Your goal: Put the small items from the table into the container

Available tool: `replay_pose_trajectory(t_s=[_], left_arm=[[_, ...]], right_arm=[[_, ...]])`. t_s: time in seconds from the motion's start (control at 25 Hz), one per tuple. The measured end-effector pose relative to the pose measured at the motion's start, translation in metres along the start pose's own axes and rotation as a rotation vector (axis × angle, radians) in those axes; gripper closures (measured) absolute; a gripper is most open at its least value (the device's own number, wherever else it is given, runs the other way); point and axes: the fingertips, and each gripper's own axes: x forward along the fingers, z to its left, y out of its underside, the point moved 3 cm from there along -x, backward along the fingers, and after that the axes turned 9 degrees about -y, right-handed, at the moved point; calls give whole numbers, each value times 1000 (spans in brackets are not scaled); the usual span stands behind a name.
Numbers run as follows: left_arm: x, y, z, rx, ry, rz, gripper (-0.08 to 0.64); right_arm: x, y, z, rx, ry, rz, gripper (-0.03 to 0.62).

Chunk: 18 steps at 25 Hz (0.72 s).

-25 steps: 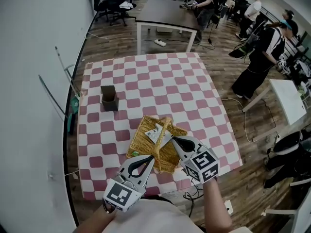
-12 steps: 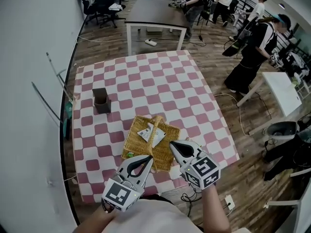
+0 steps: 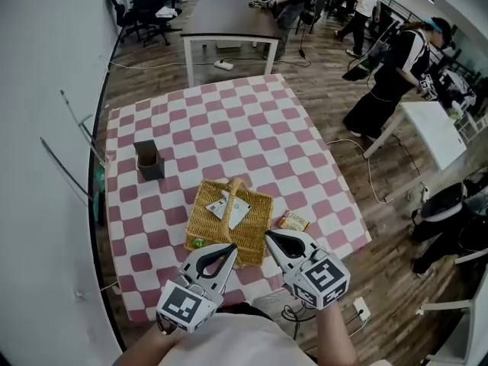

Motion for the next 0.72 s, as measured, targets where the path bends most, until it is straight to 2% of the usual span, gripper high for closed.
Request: replay_pose_trajectory(t_s=[0.16,0.24,0.4,0.64,0.72], left_arm=[[0,3,-2,14,19,-5,575],[-1,4,-6,-5,25,27,575],[-1,6,-10,27,41,0,575],[-3,11,-18,18,53,32,575],[-3,12,-19,32,57,17,575]], right_arm=[[-11,3,8,15,16,-31,592],[-19,3,12,25,26,-51,592],[-34,10,19,38,42,-88,594],[-51,20,26,44,67,-100,594],[-55,22,27,48,72,-114,594]])
